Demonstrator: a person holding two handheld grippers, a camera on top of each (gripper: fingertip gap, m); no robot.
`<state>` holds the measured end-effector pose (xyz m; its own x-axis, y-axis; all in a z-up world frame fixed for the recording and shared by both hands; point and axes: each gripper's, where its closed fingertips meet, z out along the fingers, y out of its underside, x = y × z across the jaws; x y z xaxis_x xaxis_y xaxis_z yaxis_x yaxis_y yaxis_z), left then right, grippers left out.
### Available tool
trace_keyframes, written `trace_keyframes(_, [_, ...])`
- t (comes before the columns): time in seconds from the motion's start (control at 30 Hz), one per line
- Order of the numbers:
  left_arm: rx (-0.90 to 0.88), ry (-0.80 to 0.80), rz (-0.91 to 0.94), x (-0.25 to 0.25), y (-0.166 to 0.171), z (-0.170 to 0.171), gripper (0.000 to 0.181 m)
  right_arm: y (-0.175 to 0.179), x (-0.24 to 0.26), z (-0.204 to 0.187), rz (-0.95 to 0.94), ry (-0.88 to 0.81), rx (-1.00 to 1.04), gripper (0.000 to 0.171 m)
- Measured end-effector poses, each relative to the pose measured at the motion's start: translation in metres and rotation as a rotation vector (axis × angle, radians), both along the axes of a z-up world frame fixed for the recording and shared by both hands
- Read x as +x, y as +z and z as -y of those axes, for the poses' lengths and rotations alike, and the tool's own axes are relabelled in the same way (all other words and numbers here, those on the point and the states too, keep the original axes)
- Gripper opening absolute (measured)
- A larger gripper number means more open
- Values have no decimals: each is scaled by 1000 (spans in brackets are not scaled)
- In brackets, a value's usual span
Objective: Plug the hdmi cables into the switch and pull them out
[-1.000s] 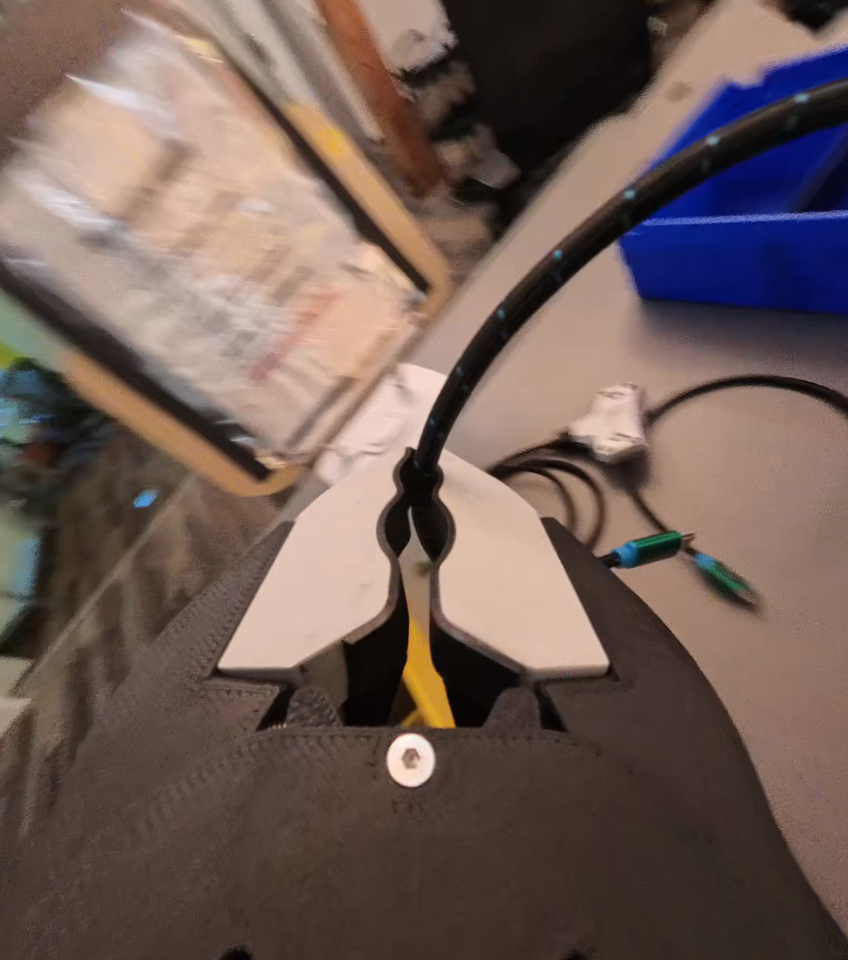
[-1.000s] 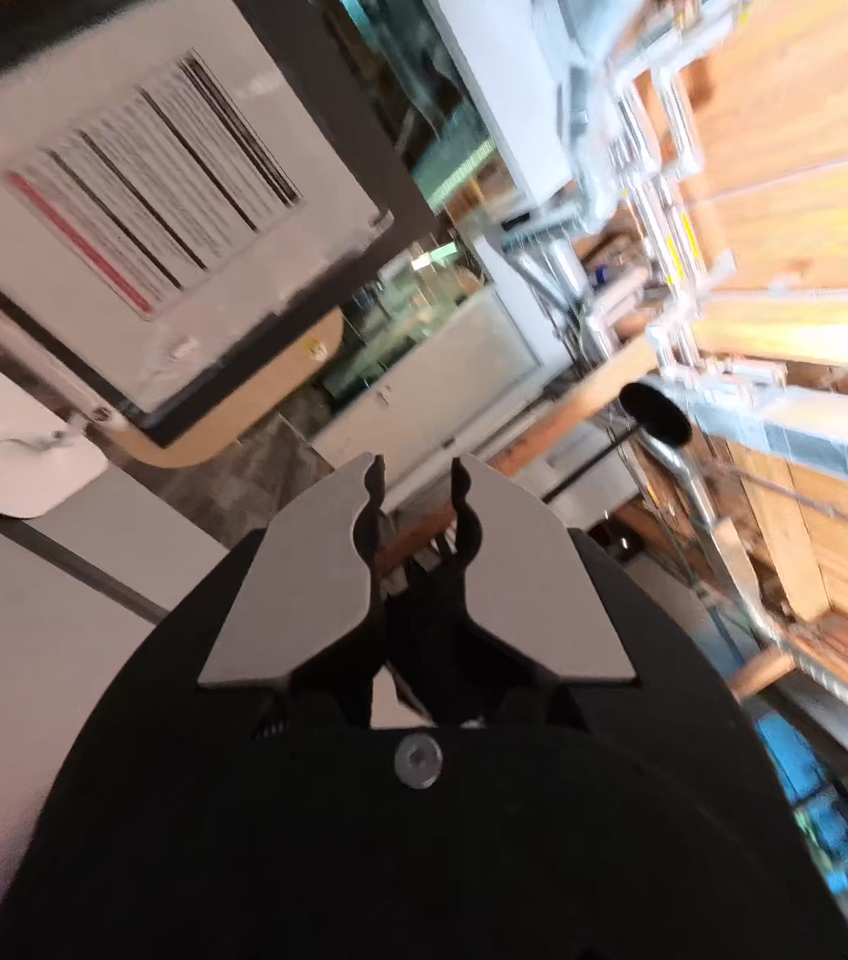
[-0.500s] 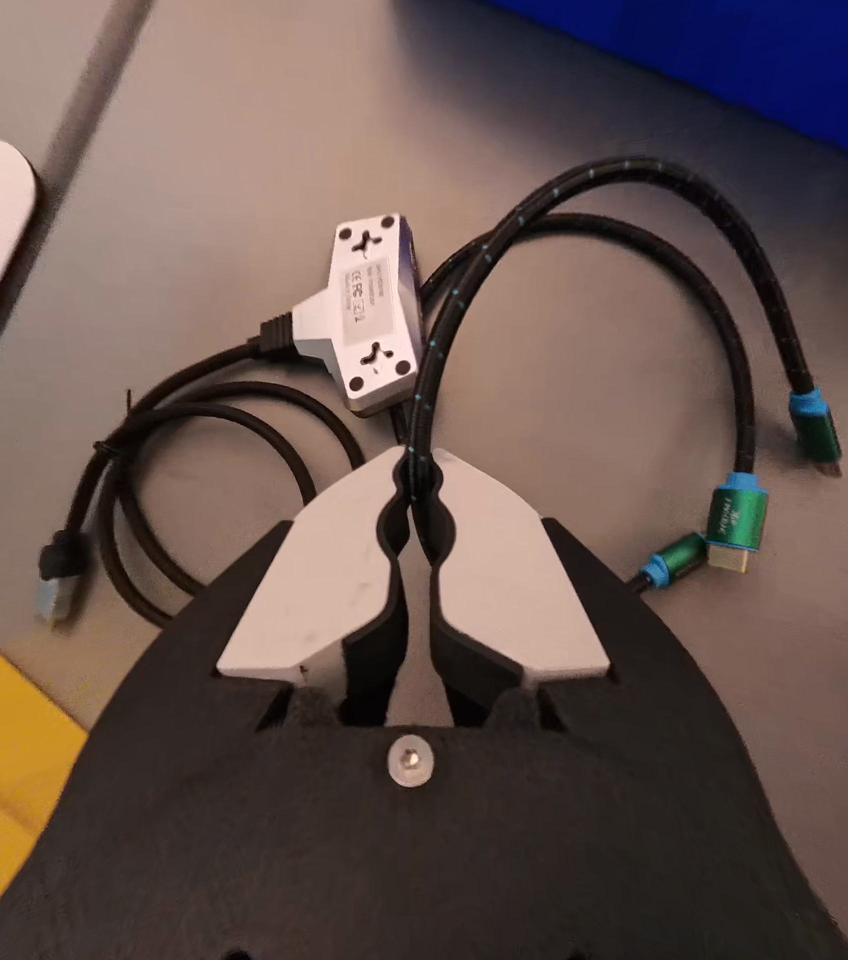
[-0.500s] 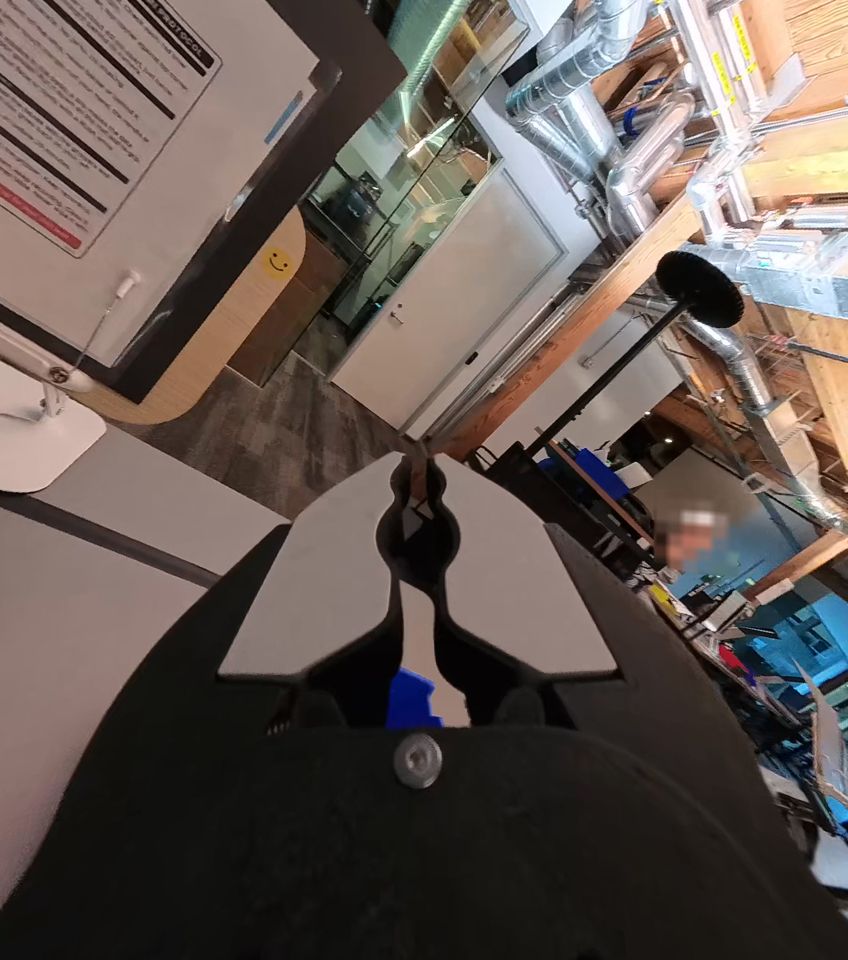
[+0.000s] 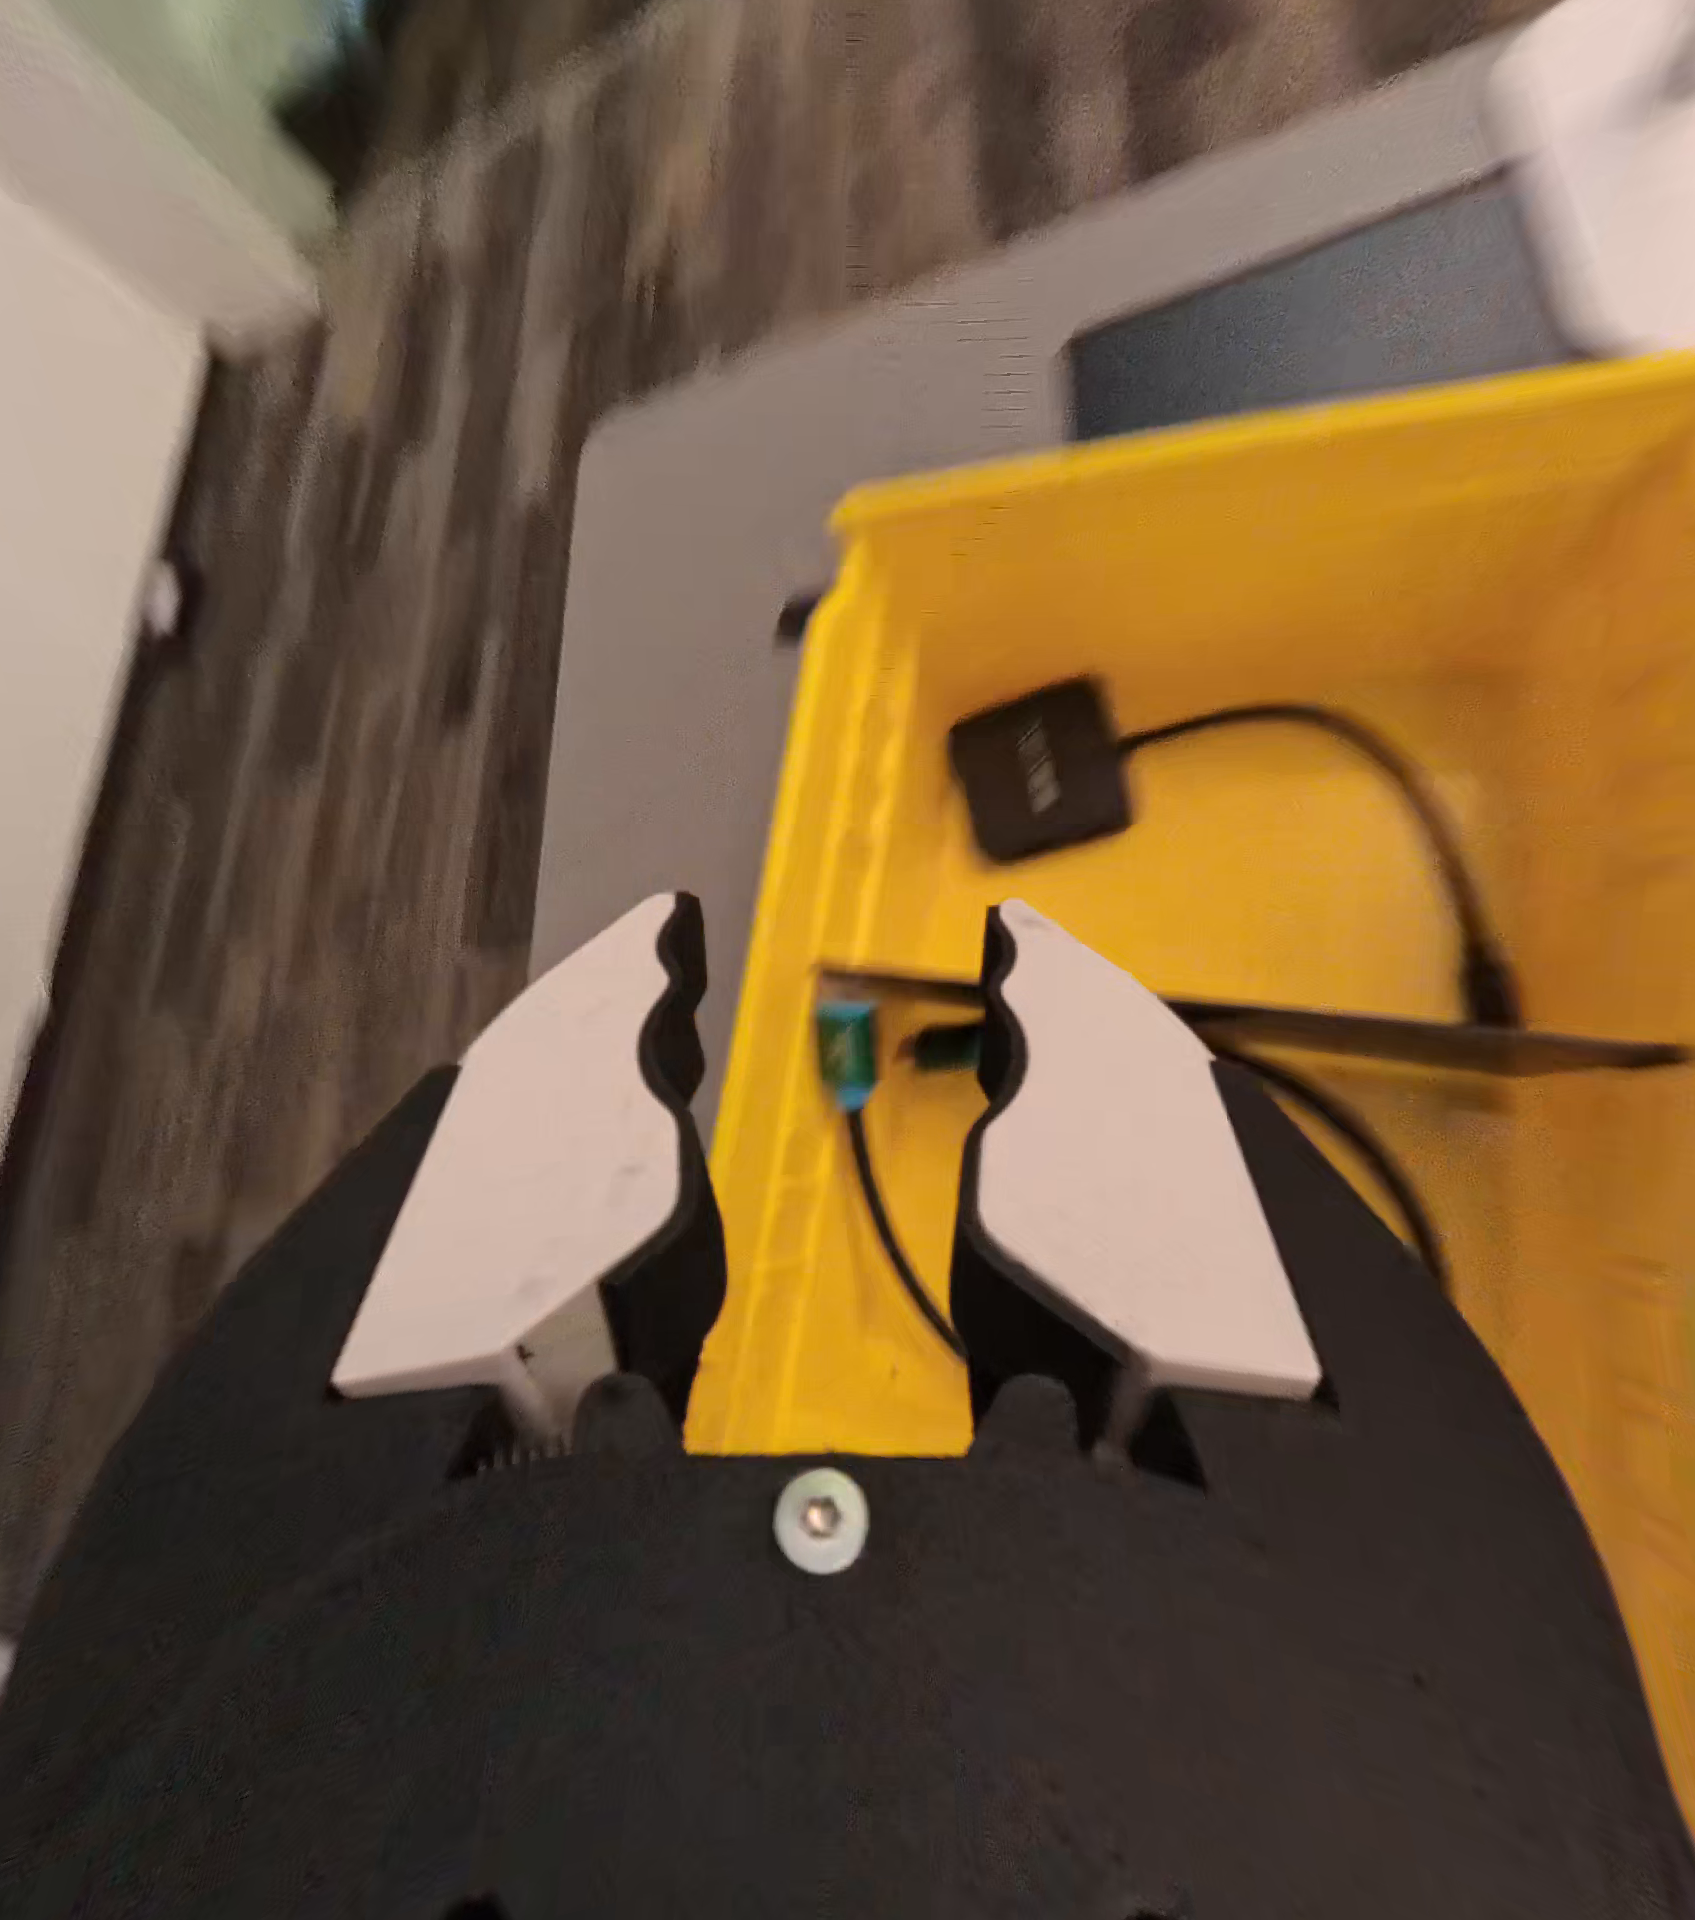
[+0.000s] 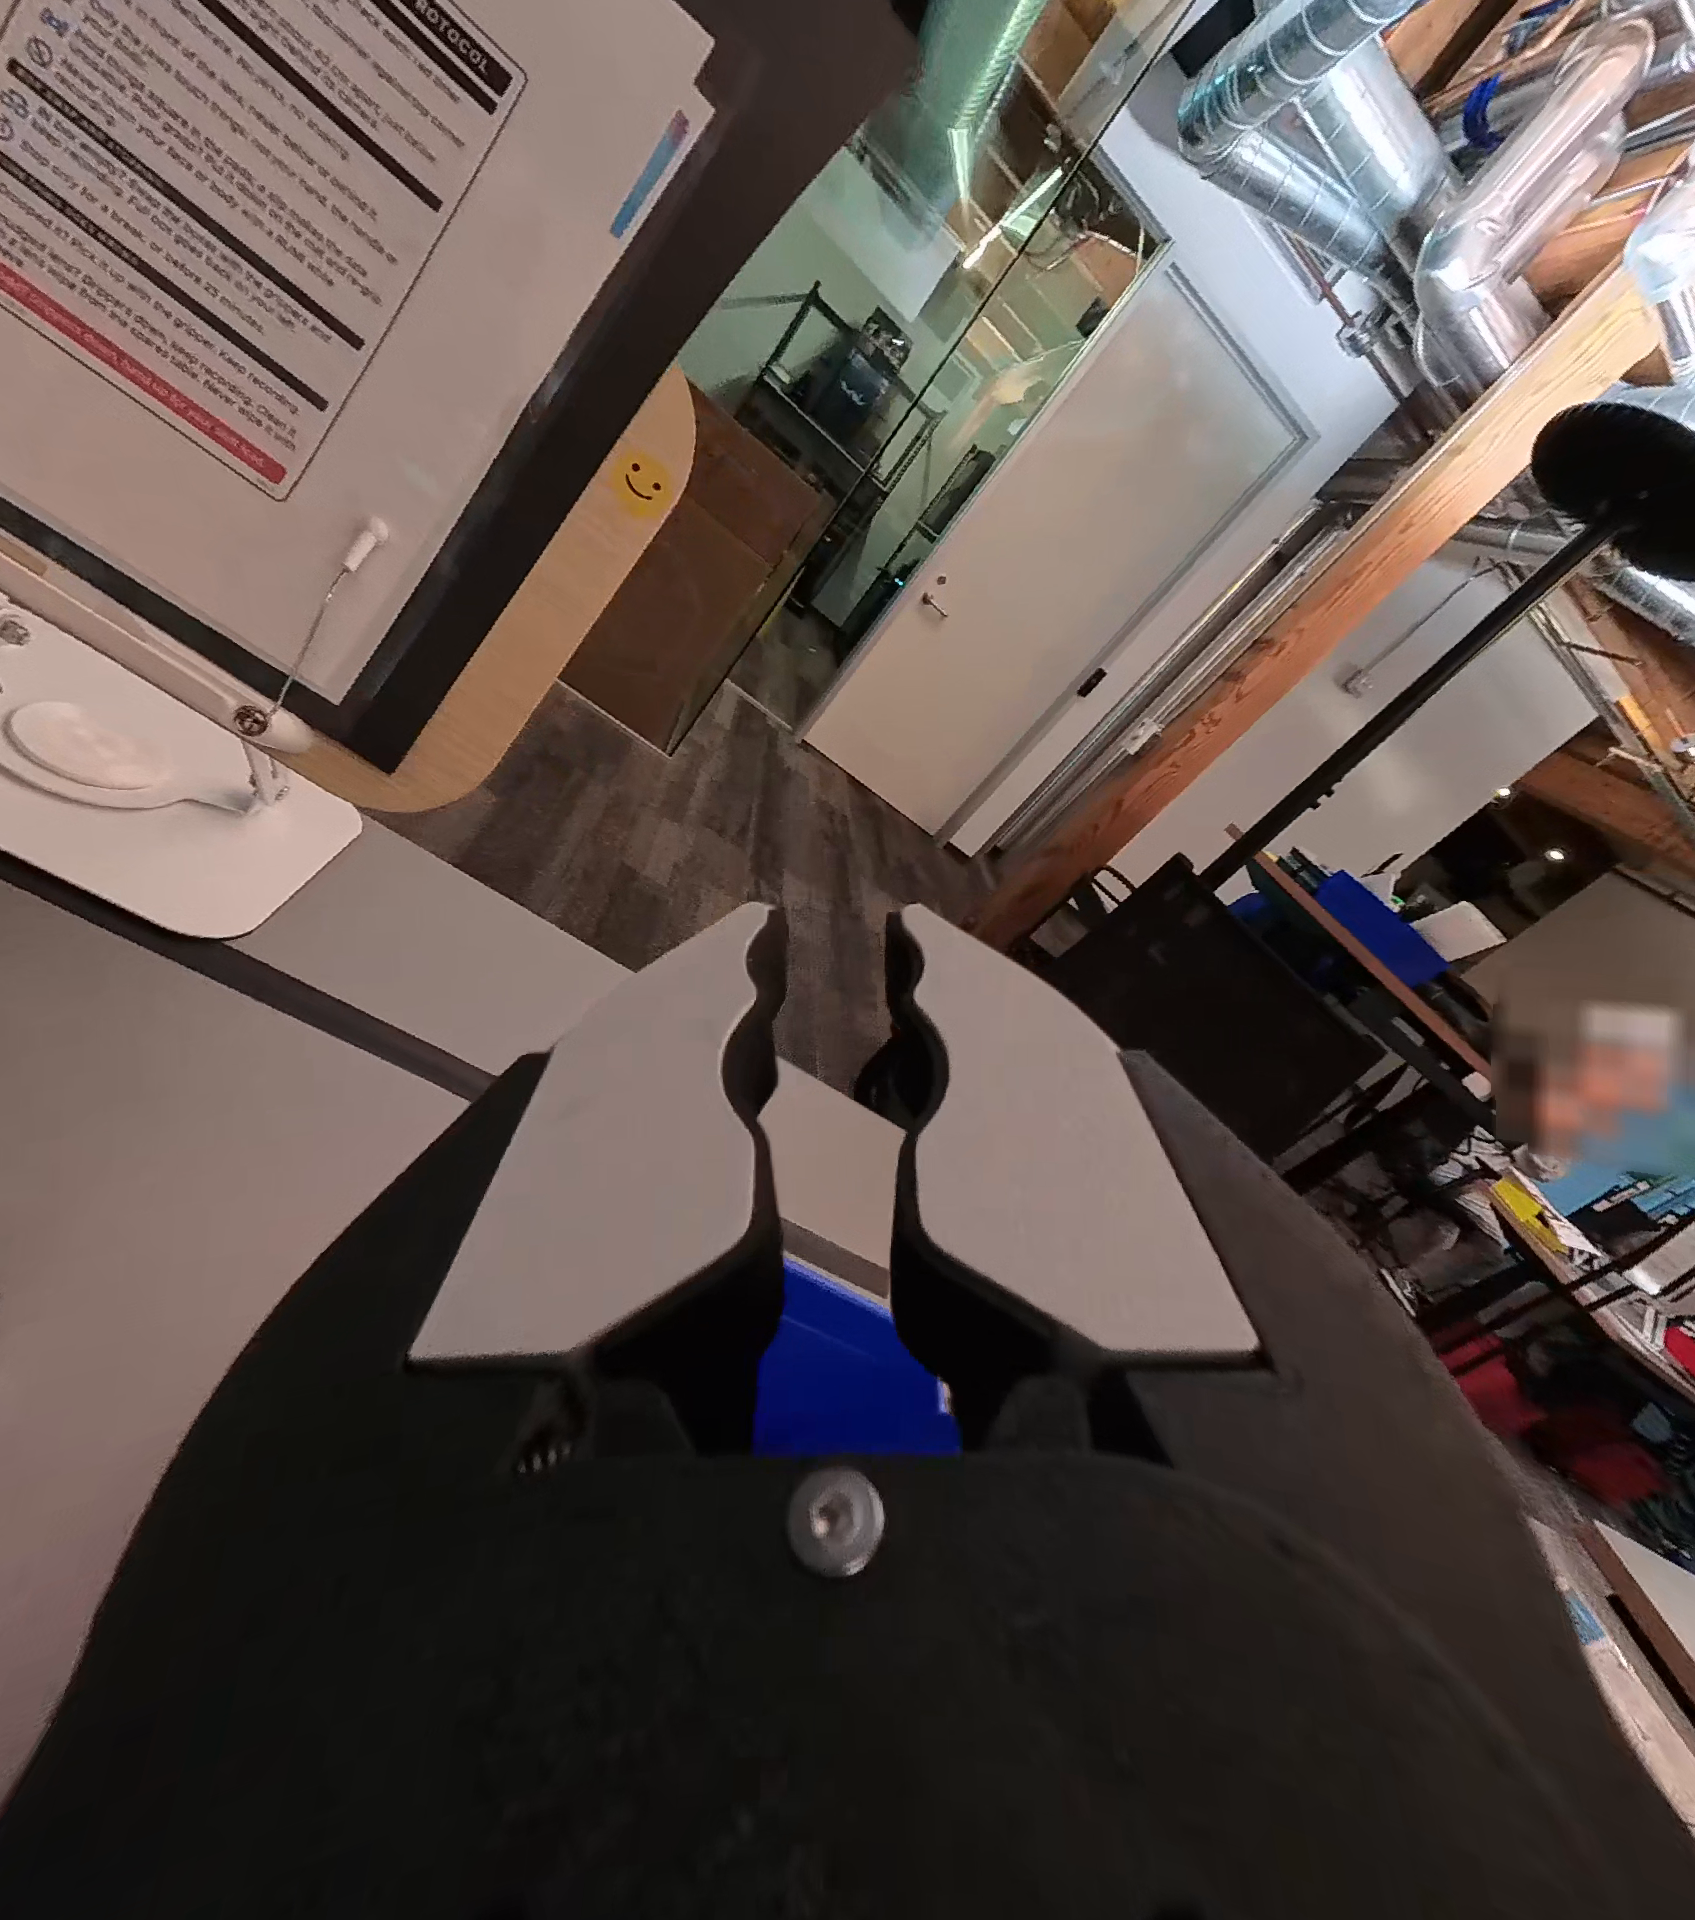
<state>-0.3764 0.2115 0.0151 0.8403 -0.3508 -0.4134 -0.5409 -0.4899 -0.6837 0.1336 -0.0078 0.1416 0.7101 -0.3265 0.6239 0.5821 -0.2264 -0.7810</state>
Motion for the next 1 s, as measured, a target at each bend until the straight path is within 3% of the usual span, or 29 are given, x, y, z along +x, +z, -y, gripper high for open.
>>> trace_keyframes(0.07, [-124, 145, 84, -47, -30, -7, 48, -4, -3, -3, -5, 13, -15, 19])
trace_keyframes(0.17, [-198, 231, 168, -79, -57, -11, 39, -10, -11, -9, -30, 57, -34, 19])
trace_keyframes(0.27, [-335, 268, 184, -90, -89, -5, 40, -17, -16, -13, -23, 66, -63, 20])
trace_keyframes(0.37, [-477, 233, 277, -81, -112, 3, 26, -23, -19, -17, -20, 79, -88, 20])
trace_keyframes(0.57, [-589, 252, 491, -86, -113, 16, 10, -50, -30, -32, -14, 112, -189, 22])
trace_keyframes(0.73, [-557, 316, 421, -119, -112, 24, 6, -71, -39, -44, 21, 126, -273, 24])
trace_keyframes(0.83, [-540, 348, 475, -126, -110, 23, 7, -77, -44, -47, 17, 147, -300, 25])
trace_keyframes(0.93, [-451, 403, 492, -134, -88, 19, 21, -76, -47, -45, 21, 156, -300, 25])
trace_keyframes(1.0, [-313, 402, 467, -132, -49, 19, 24, -72, -48, -43, 19, 166, -290, 25])
